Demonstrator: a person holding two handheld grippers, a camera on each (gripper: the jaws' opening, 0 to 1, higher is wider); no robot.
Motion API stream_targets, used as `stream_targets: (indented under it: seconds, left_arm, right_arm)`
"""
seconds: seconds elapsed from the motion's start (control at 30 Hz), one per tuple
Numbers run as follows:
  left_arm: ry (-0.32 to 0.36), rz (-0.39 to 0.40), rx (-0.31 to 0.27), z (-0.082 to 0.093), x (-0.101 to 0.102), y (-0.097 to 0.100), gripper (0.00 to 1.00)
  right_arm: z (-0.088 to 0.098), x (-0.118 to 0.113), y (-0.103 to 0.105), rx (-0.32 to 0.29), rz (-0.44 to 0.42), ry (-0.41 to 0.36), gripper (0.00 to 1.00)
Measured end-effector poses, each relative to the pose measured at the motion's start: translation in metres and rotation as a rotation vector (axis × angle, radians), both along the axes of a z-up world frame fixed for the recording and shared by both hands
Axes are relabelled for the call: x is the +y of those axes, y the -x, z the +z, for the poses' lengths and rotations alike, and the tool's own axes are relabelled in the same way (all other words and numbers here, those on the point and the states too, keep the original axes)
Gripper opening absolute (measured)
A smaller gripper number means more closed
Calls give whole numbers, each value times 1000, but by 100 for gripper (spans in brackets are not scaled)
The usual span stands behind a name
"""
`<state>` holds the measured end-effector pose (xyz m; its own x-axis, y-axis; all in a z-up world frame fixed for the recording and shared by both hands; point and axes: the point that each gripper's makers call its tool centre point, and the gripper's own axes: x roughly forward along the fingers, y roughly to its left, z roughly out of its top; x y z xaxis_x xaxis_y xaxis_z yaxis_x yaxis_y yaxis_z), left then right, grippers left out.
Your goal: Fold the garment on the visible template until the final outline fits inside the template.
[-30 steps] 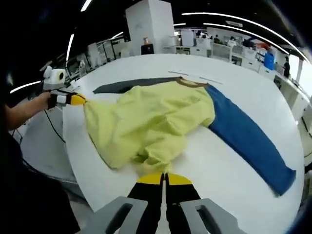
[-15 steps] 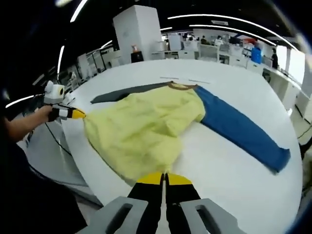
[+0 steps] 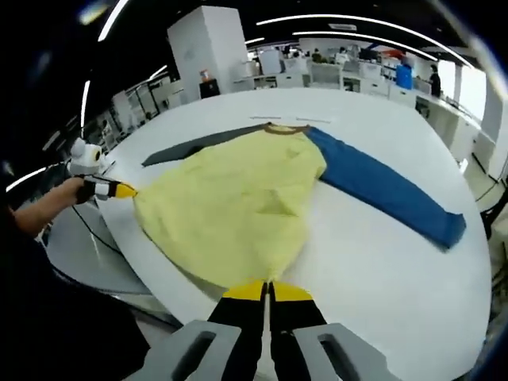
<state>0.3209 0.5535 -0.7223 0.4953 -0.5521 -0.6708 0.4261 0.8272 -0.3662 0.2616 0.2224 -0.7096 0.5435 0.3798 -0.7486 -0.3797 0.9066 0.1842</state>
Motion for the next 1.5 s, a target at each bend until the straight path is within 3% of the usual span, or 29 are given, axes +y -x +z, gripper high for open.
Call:
stream_targets:
  seconds: [0.13, 0.37, 0.5, 0.67, 0.97, 1.17, 1.23, 1.5]
  left_arm:
    - [-20, 11, 27, -9, 3, 2, 0]
    - [-30, 8, 40, -19, 3, 7, 0]
    - [-22, 12, 40, -21, 4, 7, 0]
    - [-20, -19, 22, -18, 5, 8, 1]
    - [-11, -101, -31, -9, 8, 16, 10]
    - [7, -82, 0, -15, 7, 21, 14]
    - [-14, -91, 25, -21, 5, 24, 14]
    - [-91, -107, 11, -29, 1, 24, 15]
  right_arm:
    - [-24, -8, 9, 52, 49, 119, 0]
    - [-48, -14, 11, 96, 25, 142, 0]
    - [-51, -17, 12, 96, 37, 169, 0]
    - [-51, -18, 10, 102, 35, 158, 0]
    - [-47, -18, 9, 119, -28, 56, 0]
    - [-46, -17, 8, 129, -63, 37, 13]
    - [-48, -15, 9, 139, -63, 36, 13]
    - [-56, -17, 9, 151, -93, 70, 8]
